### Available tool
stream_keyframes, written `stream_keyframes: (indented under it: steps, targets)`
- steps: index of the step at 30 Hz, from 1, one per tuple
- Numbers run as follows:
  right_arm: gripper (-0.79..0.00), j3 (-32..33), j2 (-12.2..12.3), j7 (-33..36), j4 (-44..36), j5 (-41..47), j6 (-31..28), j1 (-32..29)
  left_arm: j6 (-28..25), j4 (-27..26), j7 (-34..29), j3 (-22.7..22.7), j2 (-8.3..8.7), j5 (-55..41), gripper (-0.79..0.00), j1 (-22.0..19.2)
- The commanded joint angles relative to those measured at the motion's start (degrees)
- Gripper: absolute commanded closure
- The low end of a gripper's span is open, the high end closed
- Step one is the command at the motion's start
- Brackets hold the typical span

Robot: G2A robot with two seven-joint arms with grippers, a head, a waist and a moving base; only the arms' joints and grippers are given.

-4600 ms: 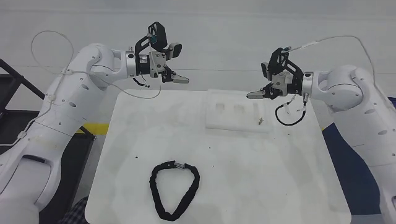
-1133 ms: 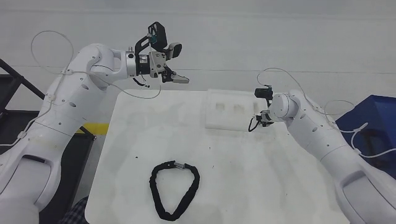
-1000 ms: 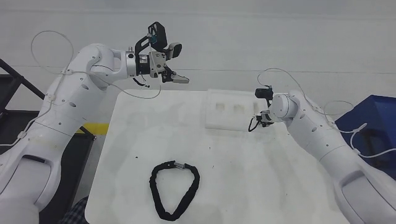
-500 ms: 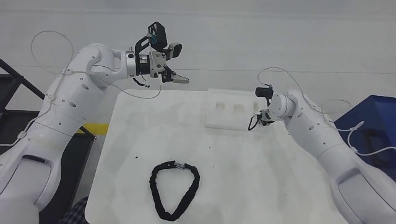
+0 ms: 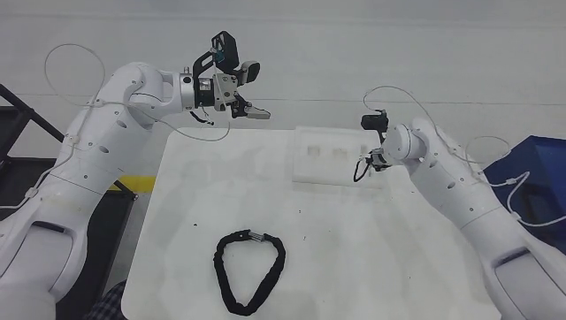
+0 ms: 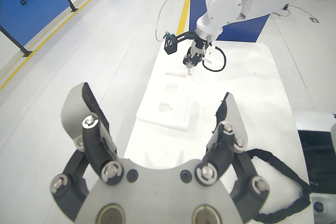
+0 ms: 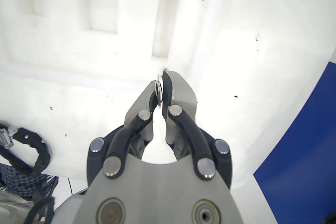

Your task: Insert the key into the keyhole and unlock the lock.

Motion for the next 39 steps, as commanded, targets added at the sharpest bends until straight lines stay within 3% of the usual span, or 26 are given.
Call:
stream_keyframes:
  steps: [1,10,18,29,39]
  targets:
    - [0.0,2.94,1.2,0.76,-4.39,0.49,0.1,-1.55,0.0,0.0,0.0,0.0,0.0,0.0,-0.785,0.0]
    - [0.0,19.74,6.67,6.39,-21.85,9.93,-7.14,-13.06,0.0,0.0,0.0,0.0,0.0,0.0,-0.785,0.0]
    - [0.0,31.25,8.87,5.21,-30.7,21.91,-11.81,-22.08,0.0,0.0,0.0,0.0,0.0,0.0,-0.785,0.0]
    - [0.0,38.1,9.46,0.07,-30.17,37.72,-19.12,-27.28,0.0,0.0,0.0,0.0,0.0,0.0,-0.785,0.0]
    - [0.0,38.9,9.6,-0.5,-28.67,39.2,-19.79,-27.27,0.0,0.0,0.0,0.0,0.0,0.0,-0.785,0.0]
